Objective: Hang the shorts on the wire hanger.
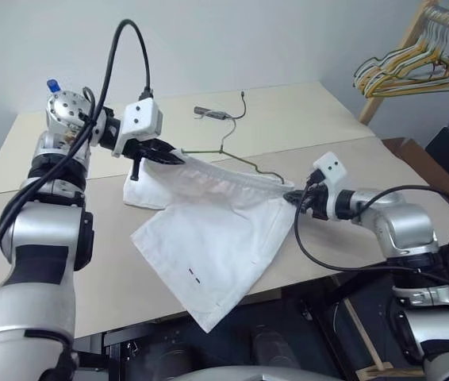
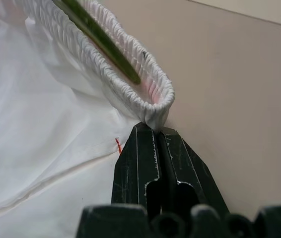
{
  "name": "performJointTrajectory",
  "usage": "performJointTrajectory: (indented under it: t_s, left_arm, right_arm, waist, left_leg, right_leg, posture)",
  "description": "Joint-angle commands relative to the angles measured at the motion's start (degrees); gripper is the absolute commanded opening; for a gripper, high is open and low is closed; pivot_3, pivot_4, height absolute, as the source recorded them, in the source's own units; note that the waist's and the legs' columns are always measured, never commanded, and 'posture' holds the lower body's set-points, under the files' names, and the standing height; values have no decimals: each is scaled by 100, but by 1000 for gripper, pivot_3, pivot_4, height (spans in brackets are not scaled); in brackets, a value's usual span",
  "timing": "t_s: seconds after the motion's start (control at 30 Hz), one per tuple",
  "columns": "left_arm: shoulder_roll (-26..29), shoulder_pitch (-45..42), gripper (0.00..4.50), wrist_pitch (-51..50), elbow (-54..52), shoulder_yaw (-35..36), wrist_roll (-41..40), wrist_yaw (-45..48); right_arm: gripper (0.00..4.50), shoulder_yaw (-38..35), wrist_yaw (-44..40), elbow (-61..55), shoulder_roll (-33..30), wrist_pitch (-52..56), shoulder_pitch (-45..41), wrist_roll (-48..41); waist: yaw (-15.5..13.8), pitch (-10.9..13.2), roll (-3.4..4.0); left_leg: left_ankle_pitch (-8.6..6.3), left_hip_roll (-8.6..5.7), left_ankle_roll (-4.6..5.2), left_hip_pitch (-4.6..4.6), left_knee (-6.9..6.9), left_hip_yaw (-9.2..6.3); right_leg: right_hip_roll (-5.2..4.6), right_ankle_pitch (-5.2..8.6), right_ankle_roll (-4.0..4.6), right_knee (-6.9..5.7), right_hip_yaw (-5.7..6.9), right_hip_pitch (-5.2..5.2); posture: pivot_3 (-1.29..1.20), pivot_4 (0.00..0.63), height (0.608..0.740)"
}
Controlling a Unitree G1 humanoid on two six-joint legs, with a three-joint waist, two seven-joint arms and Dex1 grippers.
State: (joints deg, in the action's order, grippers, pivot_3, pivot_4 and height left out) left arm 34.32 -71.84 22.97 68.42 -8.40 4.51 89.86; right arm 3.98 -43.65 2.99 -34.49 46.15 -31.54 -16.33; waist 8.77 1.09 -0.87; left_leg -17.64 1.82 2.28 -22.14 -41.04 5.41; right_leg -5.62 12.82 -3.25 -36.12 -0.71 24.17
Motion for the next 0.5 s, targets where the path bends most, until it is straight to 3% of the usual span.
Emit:
performJointTrajectory:
  t_s: [0.03, 0.3, 0.5]
  left_arm:
    - [114, -109, 0, -8, -48, 89, -5, -76]
    - [39, -125, 0, 216, -14, -105, 311, -591]
    - [-48, -253, 0, 250, 55, -73, 353, -908]
  right_arm:
    - [31, -21, -6, -59, -278, -324, -185, 245]
    - [31, 630, -805, -661, -1051, -1257, -612, 750]
    - [31, 1096, -1472, -609, -1195, -1659, -1573, 1074]
  waist:
    - [1, 0, 0]
    - [7, 0, 0]
    - [51, 0, 0]
  left_leg:
    - [0, 0, 0, 0, 0, 0]
    - [-1, 0, 1, -1, -1, 1]
    - [-1, 1, 2, 3, 0, 3]
  right_leg:
    - [0, 0, 0, 0, 0, 0]
    - [-1, 0, 0, 2, -1, 1]
    - [0, 1, 0, 5, -3, 4]
  posture:
    - [-134, 0, 740]
    - [-148, 0, 740]
    - [-161, 0, 740]
